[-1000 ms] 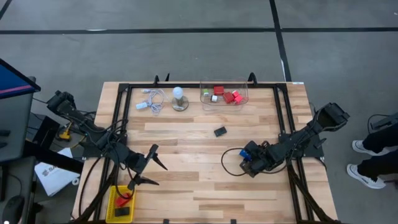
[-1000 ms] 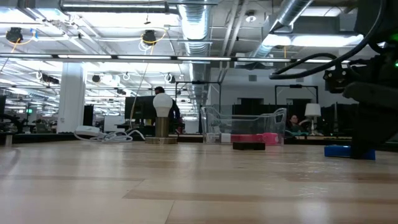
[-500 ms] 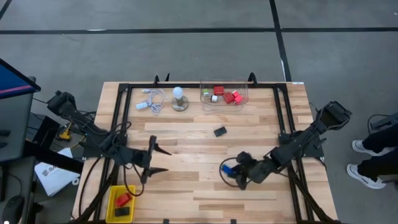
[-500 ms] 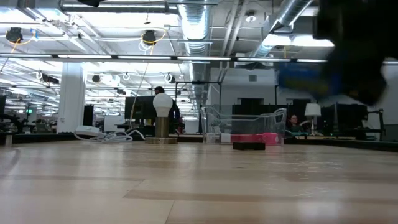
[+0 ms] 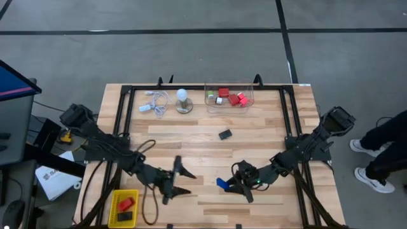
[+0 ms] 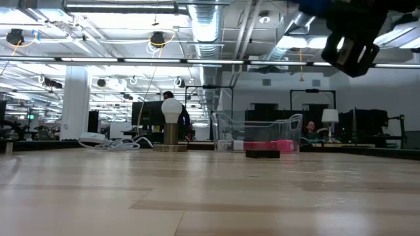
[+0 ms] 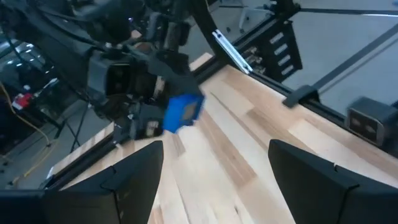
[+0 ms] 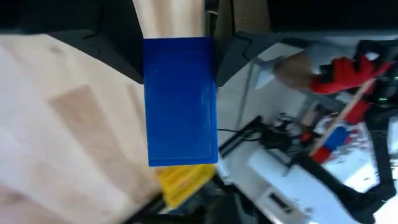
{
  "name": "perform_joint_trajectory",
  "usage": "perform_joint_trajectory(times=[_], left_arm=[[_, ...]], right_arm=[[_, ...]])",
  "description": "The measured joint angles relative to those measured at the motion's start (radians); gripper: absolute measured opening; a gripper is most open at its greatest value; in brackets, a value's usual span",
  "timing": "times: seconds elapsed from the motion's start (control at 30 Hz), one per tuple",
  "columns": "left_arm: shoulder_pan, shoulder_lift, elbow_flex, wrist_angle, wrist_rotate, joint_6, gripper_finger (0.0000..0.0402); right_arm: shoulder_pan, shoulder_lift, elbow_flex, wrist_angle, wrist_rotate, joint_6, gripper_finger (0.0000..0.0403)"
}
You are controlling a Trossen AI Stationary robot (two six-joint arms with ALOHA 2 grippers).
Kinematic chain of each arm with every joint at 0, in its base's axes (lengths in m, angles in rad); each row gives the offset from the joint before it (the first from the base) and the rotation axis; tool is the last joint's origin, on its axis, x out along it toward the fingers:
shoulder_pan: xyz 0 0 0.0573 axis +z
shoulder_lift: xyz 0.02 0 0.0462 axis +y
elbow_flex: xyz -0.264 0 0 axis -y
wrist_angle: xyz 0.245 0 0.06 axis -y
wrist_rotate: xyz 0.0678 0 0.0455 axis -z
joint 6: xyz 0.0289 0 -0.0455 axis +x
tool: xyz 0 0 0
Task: Pick & Place Office items
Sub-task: Put the blue digital clock into the yellow basket
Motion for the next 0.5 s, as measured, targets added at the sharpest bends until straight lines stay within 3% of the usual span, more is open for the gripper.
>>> perform_joint_trajectory(times=[0.2,0.5], left_arm=[[0.0,0.117,0.118,0.005,0.072,0.0,0.0287],[-0.002,0.164,0.133,0.048,0.111,0.027,0.0287]], right_arm=[[0.0,0.121,0.084,0.026,-0.064,-0.032,0.0145],[-0.003,0.261,0.302,-0.012,-0.158,-0.17,0.0146]])
